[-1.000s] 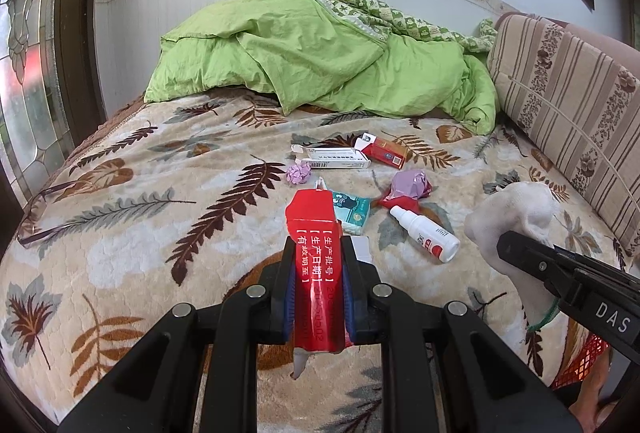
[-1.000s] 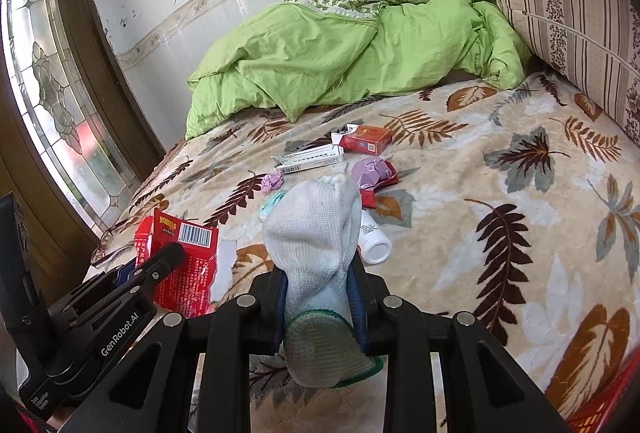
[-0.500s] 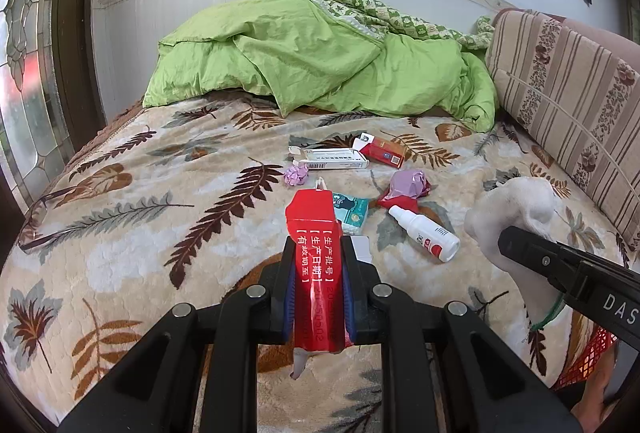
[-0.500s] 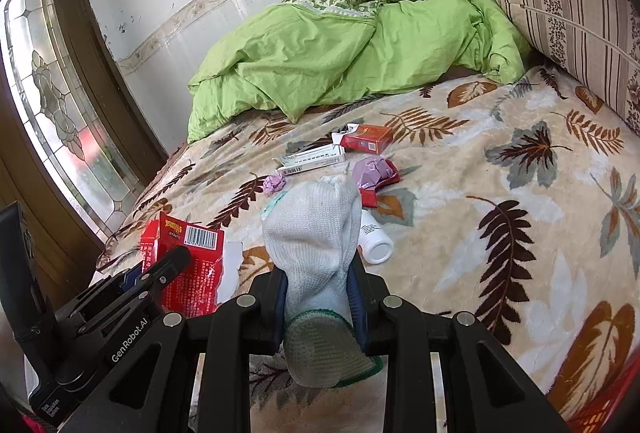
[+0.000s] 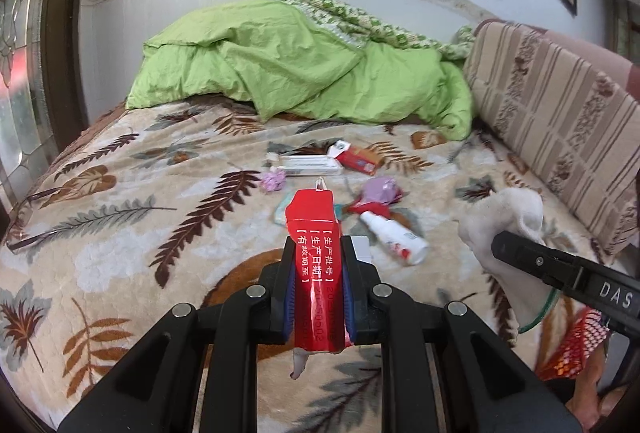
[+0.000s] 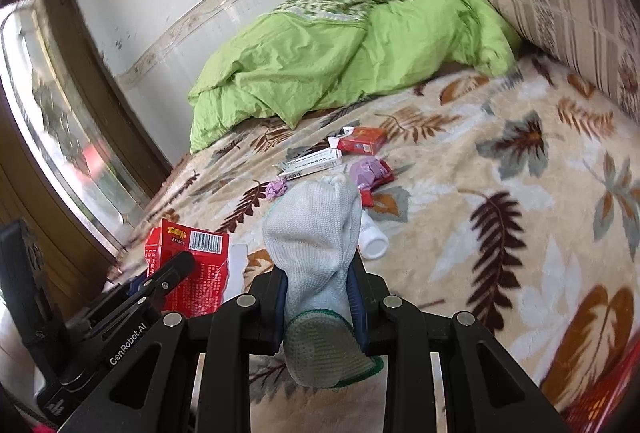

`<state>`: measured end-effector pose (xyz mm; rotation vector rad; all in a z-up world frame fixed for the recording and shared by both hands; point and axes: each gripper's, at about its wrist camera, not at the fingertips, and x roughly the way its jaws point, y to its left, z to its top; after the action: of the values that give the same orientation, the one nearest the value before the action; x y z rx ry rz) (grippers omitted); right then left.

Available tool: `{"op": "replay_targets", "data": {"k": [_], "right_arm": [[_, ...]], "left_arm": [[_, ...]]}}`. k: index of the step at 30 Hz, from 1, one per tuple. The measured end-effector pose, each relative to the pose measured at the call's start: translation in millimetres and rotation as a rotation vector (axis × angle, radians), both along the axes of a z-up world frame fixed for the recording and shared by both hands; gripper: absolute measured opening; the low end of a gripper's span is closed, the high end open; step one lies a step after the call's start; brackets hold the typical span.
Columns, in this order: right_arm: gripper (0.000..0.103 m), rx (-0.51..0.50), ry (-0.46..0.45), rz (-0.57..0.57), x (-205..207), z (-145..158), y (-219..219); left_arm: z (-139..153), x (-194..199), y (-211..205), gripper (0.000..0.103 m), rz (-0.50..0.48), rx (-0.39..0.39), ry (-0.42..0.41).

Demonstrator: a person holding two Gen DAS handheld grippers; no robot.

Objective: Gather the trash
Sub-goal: 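Carry the tube and cloth over the red basket and open both grippers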

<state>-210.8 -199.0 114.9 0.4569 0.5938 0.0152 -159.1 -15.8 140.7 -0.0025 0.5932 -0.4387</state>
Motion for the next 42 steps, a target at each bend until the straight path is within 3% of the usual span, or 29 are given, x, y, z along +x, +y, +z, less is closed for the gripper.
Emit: {"op": "replay_targets", "data": {"k": [8,15,27,37,40,42], "right_arm": [[0.028,0.087,-0.036,-0.078,-53.4,26.1,-42.3],[0.028,0.082,-0.049,-0.181,-117.5,43.7,-82.0],[0.028,0.074,0.026,-0.438,-232.1,38.7,-152.3],[0.031,0.084,0.096,-0.573,-283.1,15.6,-180.7],[0.054,0.075,0.130,-0.617,-290.0,9.3,-186.9],[0.058,0.079,0.136,-0.636,-293.0,6.8,-189.5]], "left_arm": [[23.5,-25.5,-29.2,0.018,-0.207,-0.086,0.040],[38.2,-53.7,-70.2,0.018,-0.374,-0.124,0.070],[43.4,-122.5,-170.0,0.018,-0.684,-0.098,0.138],[18.9,-166.2,-240.9,0.020,-0.871,-0.039,0.265],[6.6,-172.8,-255.3,0.028,-0.879,0.002,0.292],[3.7,-173.3,-255.0,0.029,-0.877,0.002,0.298]]}}
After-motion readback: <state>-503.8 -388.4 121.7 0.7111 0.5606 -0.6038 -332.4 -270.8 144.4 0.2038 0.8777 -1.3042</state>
